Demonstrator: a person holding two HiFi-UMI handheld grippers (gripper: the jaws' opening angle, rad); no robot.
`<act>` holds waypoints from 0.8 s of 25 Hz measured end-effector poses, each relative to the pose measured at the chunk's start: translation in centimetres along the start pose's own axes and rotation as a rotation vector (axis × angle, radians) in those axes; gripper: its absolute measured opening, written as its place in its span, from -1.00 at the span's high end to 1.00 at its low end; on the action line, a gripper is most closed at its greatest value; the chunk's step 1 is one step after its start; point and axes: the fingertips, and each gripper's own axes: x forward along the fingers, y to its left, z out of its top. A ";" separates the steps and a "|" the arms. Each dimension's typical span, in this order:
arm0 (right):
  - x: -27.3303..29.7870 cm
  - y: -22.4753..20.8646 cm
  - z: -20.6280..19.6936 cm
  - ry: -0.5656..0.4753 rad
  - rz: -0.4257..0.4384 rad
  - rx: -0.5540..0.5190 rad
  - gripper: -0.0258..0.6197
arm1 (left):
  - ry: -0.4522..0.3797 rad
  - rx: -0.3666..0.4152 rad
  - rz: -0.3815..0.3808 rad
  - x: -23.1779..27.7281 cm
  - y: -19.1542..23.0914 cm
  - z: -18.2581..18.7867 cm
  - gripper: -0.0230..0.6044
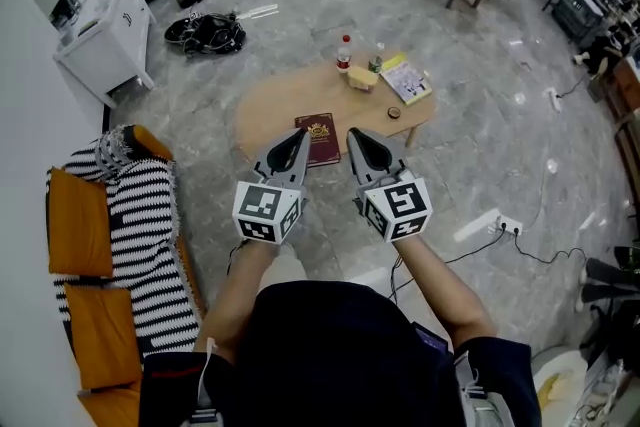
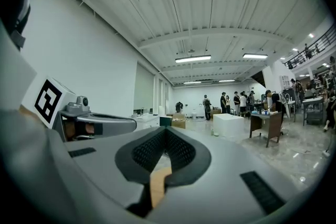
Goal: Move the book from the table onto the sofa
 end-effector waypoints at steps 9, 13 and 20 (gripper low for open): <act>8.6 0.2 -0.1 0.051 -0.043 0.019 0.90 | 0.088 -0.054 -0.058 2.9 8.4 -1.9 0.87; 11.8 0.1 -1.5 0.098 -0.077 0.031 0.90 | 0.111 -0.087 -0.093 3.7 11.5 -3.4 0.87; 15.0 -0.6 -5.1 0.185 -0.146 0.043 0.90 | 0.162 -0.150 -0.180 4.1 14.7 -6.4 0.88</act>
